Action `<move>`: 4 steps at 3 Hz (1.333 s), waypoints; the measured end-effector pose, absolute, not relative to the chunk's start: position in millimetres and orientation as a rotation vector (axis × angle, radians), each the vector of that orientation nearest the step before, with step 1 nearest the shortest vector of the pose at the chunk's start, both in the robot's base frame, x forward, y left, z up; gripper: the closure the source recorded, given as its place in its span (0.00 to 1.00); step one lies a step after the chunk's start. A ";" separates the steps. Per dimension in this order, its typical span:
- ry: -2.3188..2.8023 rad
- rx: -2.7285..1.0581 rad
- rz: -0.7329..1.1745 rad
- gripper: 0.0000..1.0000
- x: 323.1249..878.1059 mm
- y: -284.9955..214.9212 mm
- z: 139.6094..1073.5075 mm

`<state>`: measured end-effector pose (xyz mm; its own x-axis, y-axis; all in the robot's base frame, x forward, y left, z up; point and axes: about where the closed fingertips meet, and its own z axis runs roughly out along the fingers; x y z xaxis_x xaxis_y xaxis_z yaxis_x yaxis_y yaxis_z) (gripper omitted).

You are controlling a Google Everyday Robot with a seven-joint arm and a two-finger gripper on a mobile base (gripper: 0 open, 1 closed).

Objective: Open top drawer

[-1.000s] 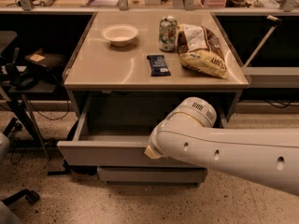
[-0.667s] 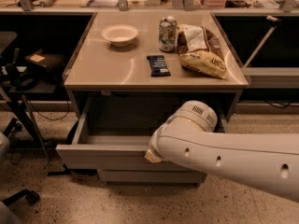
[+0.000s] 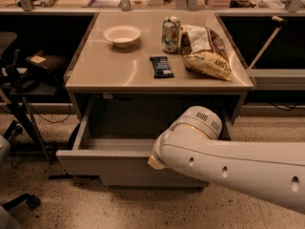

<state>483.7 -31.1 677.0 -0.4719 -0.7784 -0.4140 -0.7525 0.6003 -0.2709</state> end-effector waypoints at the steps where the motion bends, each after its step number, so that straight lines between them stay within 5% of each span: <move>1: 2.329 -1.212 -0.069 1.00 483.0 -30.3 677.2; 4: 2.338 -1.188 -0.083 1.00 466.9 -33.1 678.0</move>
Offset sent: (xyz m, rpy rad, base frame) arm -0.6274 -0.1682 0.0211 -0.1204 -0.1704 -0.6495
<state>466.9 -33.1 678.0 -0.4861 -0.7697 -0.4138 -0.7383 0.6151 -0.2768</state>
